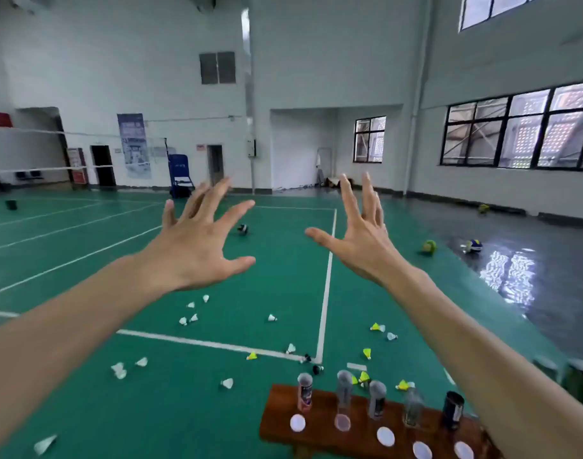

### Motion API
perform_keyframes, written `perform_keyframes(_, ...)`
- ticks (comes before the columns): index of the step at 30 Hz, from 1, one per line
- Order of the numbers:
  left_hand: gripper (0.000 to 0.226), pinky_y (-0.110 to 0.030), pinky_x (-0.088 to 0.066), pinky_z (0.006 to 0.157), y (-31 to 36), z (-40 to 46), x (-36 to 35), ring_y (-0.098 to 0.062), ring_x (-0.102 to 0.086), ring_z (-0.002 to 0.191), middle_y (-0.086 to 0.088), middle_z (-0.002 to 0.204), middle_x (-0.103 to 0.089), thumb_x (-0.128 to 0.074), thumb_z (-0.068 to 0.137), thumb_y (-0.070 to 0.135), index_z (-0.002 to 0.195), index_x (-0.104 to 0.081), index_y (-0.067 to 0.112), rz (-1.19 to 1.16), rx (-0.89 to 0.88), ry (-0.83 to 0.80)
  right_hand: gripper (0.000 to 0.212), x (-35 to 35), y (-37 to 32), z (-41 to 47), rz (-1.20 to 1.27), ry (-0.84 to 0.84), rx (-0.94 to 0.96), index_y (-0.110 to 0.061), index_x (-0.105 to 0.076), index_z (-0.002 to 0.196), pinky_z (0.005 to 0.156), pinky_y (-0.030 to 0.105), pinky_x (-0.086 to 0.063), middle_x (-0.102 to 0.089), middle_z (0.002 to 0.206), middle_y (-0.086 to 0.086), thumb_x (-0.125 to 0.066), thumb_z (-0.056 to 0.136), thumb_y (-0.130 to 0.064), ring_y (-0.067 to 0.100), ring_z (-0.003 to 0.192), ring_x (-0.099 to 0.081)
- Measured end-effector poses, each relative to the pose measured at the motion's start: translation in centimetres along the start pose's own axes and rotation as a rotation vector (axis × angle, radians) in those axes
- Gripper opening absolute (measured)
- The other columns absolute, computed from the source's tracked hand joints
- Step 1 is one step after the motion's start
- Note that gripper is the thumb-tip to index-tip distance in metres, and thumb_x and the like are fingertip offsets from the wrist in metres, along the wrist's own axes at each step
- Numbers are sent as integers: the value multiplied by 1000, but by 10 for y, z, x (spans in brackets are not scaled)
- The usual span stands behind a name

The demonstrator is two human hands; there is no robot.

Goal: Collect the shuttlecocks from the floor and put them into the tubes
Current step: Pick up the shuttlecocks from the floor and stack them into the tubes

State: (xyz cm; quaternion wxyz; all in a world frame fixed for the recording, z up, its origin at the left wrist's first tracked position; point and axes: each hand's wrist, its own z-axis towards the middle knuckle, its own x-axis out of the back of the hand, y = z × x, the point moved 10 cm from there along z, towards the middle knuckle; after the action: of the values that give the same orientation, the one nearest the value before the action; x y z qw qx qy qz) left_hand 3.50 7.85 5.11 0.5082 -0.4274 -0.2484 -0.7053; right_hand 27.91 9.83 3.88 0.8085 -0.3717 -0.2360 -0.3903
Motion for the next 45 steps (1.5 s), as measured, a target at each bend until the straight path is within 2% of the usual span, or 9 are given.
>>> perform_keyframes(3, 87, -63, -13, 122, -32, -37, -36, -28, -20, 151, 13, 165, 12, -60, 83, 67, 154, -13, 47, -20, 46, -26, 102, -75, 5, -13, 123, -108, -57, -50, 3, 160, 124, 55, -8, 25, 167, -13, -58, 83, -78, 23, 158, 15)
perform_keyframes(6, 58, -52, -44, 107, -79, -77, -81, -22, -62, 110, 10, 153, -30, -65, 89, 46, 143, -44, 35, -222, 131, -20, 69, -150, 17, -32, 277, -64, -136, -33, -33, 158, 122, 36, -27, -27, 164, 4, -65, 98, -41, 22, 151, -26)
perform_keyframes(9, 42, -44, -53, 94, -119, -101, -128, -12, -65, 93, 16, 138, -45, -67, 90, 39, 130, -57, 33, -313, 217, -61, 39, -210, 34, -44, 481, -31, -268, -23, -60, 139, 100, 26, -46, -65, 132, -1, -62, 100, -17, 8, 117, -59)
perform_keyframes(11, 45, -44, -52, 97, -146, -106, -165, -13, -64, 101, 17, 141, -42, -68, 88, 45, 130, -57, 36, -350, 271, -110, 30, -244, 46, -46, 565, 7, -318, -20, -67, 125, 85, 19, -48, -73, 110, -2, -60, 99, -7, 3, 96, -64)
perform_keyframes(15, 57, -47, -44, 108, -198, -93, -238, -18, -50, 129, 15, 154, -26, -68, 85, 55, 137, -49, 41, -376, 357, -170, 28, -322, 79, -43, 618, -64, -426, -26, -68, 115, 71, 41, -54, -77, 95, -5, -55, 101, -5, 30, 88, -67)
perform_keyframes(18, 55, -49, -46, 106, -231, -59, -299, -17, -51, 127, 16, 154, -25, -69, 86, 52, 136, -50, 41, -442, 393, -205, 29, -381, 107, -20, 623, -130, -475, -26, -69, 115, 74, 51, -55, -77, 94, -5, -55, 101, -4, 41, 90, -65)
perform_keyframes(26, 37, -21, -44, 75, -300, 102, -467, 4, -64, 95, 19, 140, -42, -69, 93, 28, 124, -57, 44, -681, 380, -292, 31, -540, 183, 107, 748, -106, -697, -35, -67, 107, 87, 45, -56, -77, 91, -4, -53, 99, -8, 22, 88, -70)
perform_keyframes(33, 29, -18, -42, 75, -346, 183, -573, 4, -63, 95, 23, 140, -42, -68, 94, 23, 118, -64, 39, -760, 346, -434, 22, -629, 205, 182, 867, -134, -849, -27, -70, 102, 61, 11, -46, -78, 87, -4, -53, 103, -14, 9, 71, -68)
perform_keyframes(45, 22, -24, -46, 71, -441, 347, -745, 8, -62, 92, 22, 133, -47, -65, 96, 24, 103, -66, 44, -894, 48, -640, 22, -746, 280, 244, 718, -12, -1169, -25, -72, 99, 66, 22, -46, -78, 87, 1, -52, 106, -18, 13, 72, -69)
